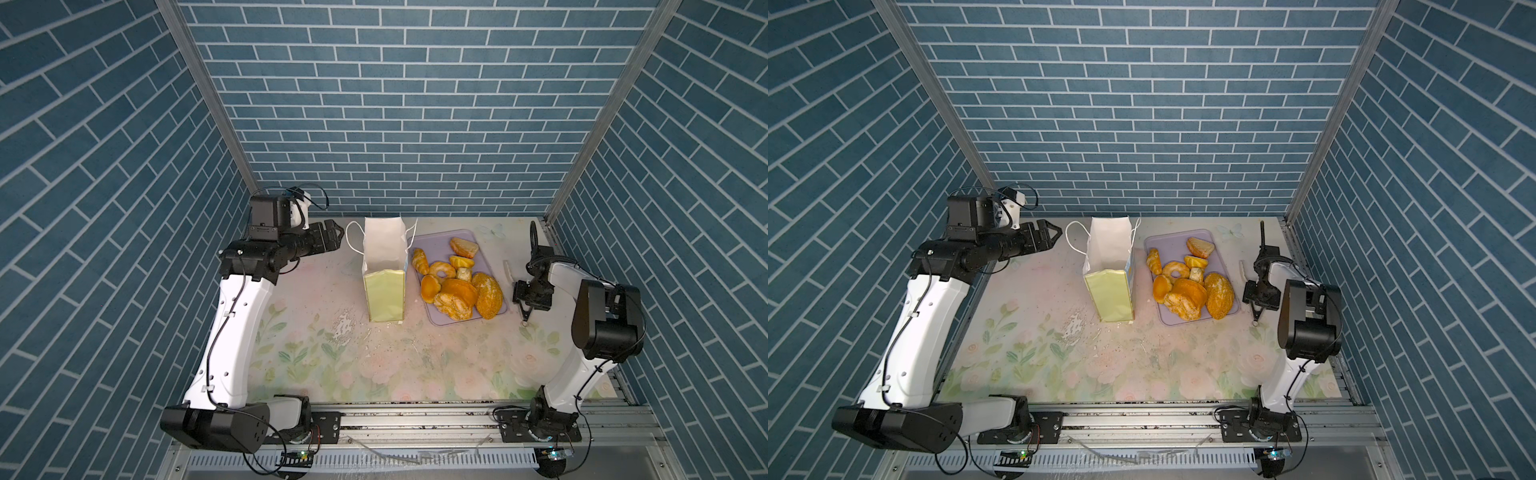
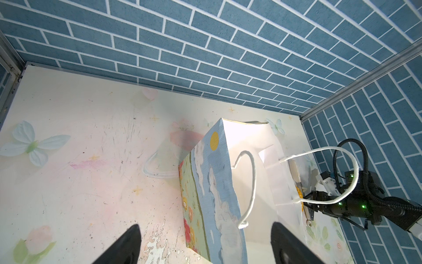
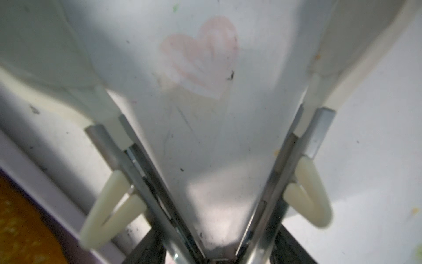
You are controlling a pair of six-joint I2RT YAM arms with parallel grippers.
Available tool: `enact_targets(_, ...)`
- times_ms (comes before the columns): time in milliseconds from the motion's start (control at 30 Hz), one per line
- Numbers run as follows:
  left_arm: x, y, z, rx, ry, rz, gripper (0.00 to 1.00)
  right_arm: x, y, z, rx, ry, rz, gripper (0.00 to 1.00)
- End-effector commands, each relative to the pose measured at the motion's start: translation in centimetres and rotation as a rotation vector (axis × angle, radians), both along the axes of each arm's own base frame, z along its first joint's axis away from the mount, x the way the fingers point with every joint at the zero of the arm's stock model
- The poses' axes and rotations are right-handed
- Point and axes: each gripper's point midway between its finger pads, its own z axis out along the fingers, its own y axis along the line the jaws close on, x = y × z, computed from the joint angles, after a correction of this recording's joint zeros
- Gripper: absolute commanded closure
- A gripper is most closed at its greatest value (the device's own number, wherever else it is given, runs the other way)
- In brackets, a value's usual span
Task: Place the fake bread into the paper bag
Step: 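Lower the right gripper onto the metal tongs and close on them, then lift the metal tongs off the table with the right gripper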
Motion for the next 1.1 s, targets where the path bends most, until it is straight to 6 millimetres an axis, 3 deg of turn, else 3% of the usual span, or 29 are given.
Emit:
enact_targets(0, -0.1, 0.1, 0.5, -0.013, -0.027, 0.005, 0.1, -0.2, 0.1, -0.2, -0.004, -0.018, 0.05, 0.33)
enact_targets(467, -0.3, 0.0, 0.7, -0.022, -0.034, 0.0, 0.1, -1.1, 0.0, -1.2, -0.002, 0.002, 0.066, 0.33)
enact_targets(600, -0.5, 0.0, 0.7, -0.023, -0.038, 0.004, 0.1, -1.2, 0.0, -1.0, 0.001, -0.003, 0.072, 0.4)
enact_targets(800, -0.7, 0.5, 0.6, -0.014, -0.046, 0.028, 0.1, -0.8, 0.1, 2.7, -0.011, -0.093, 0.056, 0.51)
enact_targets(1067, -0.6, 0.5, 0.4, -0.034, -0.064, 0.043, 0.1, -2.3, 1.2, 7.3, -0.006, -0.168, 0.081, 0.5)
